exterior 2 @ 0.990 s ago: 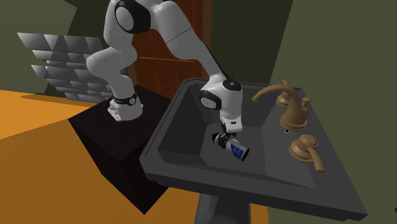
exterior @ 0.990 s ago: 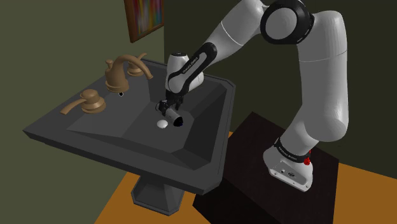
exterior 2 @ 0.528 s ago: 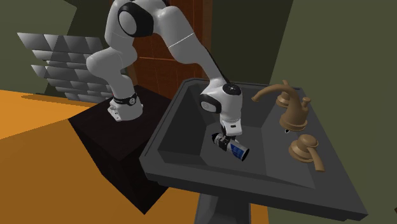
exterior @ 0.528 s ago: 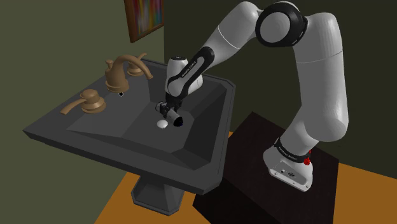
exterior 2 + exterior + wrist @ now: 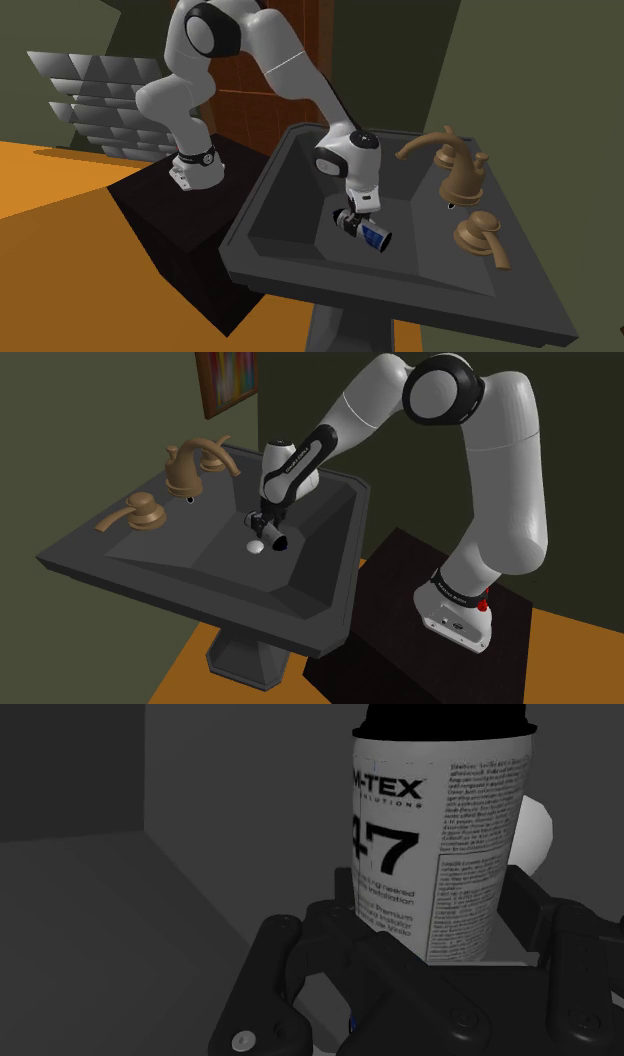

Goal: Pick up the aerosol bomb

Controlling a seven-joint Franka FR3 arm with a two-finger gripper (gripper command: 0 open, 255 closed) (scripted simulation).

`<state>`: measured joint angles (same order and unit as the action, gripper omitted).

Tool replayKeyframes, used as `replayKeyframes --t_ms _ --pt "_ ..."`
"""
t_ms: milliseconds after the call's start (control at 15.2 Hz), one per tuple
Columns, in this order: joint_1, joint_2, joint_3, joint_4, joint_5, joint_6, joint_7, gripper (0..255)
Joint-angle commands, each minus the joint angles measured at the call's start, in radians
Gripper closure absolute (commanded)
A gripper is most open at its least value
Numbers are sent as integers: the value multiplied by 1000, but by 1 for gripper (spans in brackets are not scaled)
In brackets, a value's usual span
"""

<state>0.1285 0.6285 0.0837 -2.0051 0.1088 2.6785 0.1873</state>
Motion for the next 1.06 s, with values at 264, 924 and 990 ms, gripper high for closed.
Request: replayKeyframes --t_ms 264,924,990 --pt "0 -65 0 -17 0 -49 5 255" --pt "-2 -167 0 -31 -2 -137 15 255" --pt "-2 -167 0 -30 -2 -137 15 255"
